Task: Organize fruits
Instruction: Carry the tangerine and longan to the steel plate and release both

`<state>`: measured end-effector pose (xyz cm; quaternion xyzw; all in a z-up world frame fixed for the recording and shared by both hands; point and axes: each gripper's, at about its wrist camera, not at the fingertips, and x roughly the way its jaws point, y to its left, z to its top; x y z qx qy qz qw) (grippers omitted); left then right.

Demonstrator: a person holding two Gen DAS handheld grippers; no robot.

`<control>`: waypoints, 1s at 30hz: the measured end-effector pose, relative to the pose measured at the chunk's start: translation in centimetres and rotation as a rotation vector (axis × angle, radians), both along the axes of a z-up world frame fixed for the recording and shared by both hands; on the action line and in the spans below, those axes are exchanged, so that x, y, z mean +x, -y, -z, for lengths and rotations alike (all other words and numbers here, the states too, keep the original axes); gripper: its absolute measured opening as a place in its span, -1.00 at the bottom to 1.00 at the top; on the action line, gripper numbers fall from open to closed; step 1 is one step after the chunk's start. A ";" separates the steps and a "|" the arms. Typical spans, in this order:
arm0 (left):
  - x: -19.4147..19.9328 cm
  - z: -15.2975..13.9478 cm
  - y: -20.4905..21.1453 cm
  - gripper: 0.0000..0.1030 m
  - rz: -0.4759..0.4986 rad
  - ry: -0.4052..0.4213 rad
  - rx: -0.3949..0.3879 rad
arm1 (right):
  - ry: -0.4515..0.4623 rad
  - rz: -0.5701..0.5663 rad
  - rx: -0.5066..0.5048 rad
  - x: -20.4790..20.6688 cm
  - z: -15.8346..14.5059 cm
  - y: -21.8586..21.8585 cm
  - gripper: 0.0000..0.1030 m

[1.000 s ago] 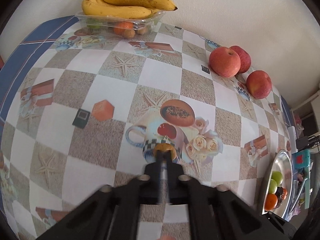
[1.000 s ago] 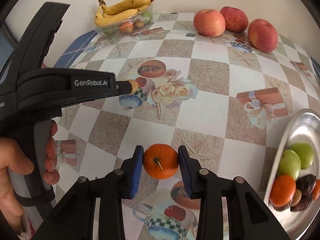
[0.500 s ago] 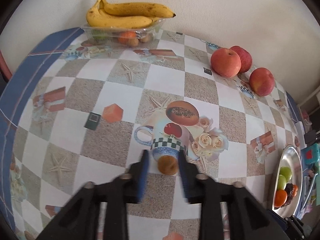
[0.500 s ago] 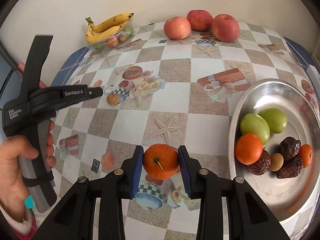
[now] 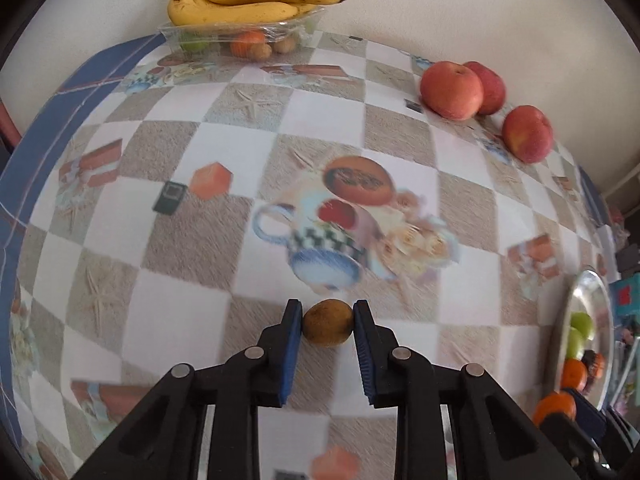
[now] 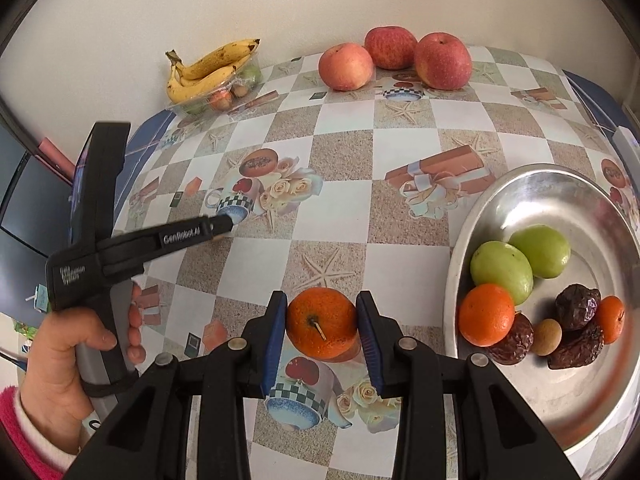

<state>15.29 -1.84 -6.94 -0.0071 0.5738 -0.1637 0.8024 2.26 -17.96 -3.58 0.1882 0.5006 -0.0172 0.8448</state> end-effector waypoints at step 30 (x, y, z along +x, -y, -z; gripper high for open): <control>-11.6 -3.5 10.7 0.47 0.238 -0.018 -0.096 | -0.105 0.344 -0.104 -10.9 1.1 10.3 -0.19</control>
